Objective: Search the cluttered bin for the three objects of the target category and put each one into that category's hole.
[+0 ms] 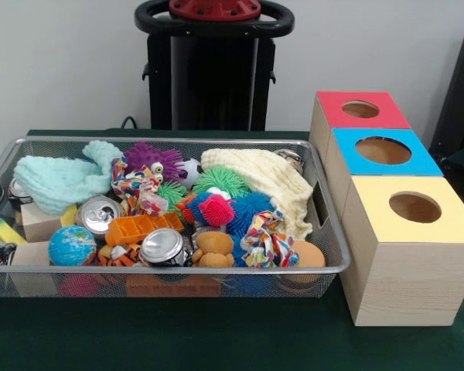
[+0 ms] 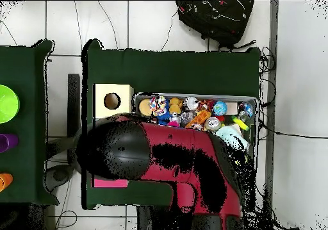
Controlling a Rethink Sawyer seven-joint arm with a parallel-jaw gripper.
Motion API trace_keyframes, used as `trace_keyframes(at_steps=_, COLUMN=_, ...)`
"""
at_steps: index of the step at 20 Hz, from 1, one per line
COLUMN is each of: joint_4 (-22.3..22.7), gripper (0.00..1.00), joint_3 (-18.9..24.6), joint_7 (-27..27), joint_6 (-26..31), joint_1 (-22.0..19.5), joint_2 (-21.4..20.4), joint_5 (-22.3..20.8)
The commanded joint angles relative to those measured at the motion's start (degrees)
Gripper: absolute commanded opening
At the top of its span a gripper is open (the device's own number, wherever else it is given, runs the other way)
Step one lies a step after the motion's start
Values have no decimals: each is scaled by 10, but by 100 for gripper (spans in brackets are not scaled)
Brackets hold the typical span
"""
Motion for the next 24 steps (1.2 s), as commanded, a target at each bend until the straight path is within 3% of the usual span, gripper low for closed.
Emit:
trace_keyframes(at_steps=1, joint_4=44, gripper=100, joint_3=42, joint_7=1, joint_6=-11, joint_1=-24, joint_2=44, joint_5=-10)
trace_keyframes(at_steps=6, joint_4=23, gripper=100, joint_3=52, joint_7=-15, joint_6=-9, joint_1=-38, joint_2=67, joint_5=-16)
trace_keyframes(at_steps=16, joint_4=-61, gripper=100, joint_3=76, joint_7=-48, joint_6=30, joint_1=-70, joint_2=132, joint_5=-44)
trace_keyframes(at_steps=24, joint_4=-186, gripper=100, joint_3=84, joint_7=-29, joint_6=105, joint_1=-52, joint_2=186, joint_5=-81)
